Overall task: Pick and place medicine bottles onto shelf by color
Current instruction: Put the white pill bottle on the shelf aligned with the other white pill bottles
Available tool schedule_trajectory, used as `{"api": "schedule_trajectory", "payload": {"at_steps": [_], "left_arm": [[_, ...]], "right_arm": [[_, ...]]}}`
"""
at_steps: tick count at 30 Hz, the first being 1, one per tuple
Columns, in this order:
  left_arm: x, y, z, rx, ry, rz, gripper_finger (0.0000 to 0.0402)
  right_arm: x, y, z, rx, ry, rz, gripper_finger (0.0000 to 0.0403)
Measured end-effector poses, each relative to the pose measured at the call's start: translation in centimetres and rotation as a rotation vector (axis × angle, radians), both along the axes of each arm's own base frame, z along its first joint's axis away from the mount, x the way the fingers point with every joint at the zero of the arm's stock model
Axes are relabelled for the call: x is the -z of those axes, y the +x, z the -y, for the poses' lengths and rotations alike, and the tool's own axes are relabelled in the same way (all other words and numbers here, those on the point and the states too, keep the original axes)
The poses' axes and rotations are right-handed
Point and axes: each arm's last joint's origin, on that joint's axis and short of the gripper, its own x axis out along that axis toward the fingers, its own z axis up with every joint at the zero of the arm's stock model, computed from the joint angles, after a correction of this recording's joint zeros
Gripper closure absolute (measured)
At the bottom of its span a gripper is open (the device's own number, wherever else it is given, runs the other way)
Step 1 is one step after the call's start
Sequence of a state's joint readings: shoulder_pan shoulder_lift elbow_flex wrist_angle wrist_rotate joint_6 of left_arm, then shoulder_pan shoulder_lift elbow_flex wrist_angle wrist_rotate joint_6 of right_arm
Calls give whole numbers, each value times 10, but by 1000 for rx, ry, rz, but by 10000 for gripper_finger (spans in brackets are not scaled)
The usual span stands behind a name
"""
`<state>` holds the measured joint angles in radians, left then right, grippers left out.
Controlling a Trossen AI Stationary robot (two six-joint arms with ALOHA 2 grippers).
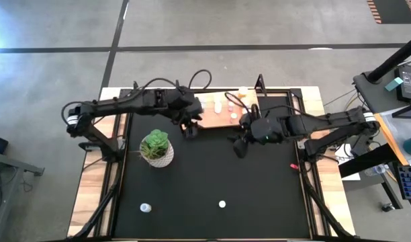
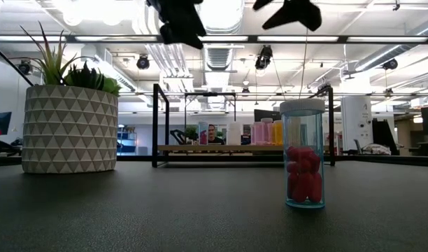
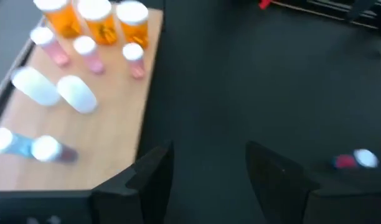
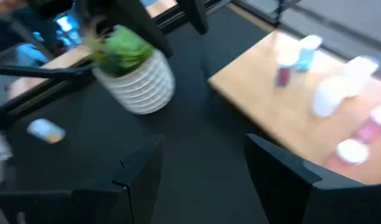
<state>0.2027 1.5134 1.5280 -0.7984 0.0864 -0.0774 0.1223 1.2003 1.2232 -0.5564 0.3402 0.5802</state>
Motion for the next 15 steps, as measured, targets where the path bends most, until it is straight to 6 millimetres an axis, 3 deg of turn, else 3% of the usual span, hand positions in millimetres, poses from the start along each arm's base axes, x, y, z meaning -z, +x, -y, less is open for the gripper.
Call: {"api": "schedule_trajectory", "payload": {"at_steps": [8,15], "left_arm": [[-5,-14,42,55,-77,-68,219],[5,-18,92,-20,-198,-117,219]], "right_arm": [[9,0,-47,-31,21,0,188],[16,-1,-62,-122,-51,-48,188]]}}
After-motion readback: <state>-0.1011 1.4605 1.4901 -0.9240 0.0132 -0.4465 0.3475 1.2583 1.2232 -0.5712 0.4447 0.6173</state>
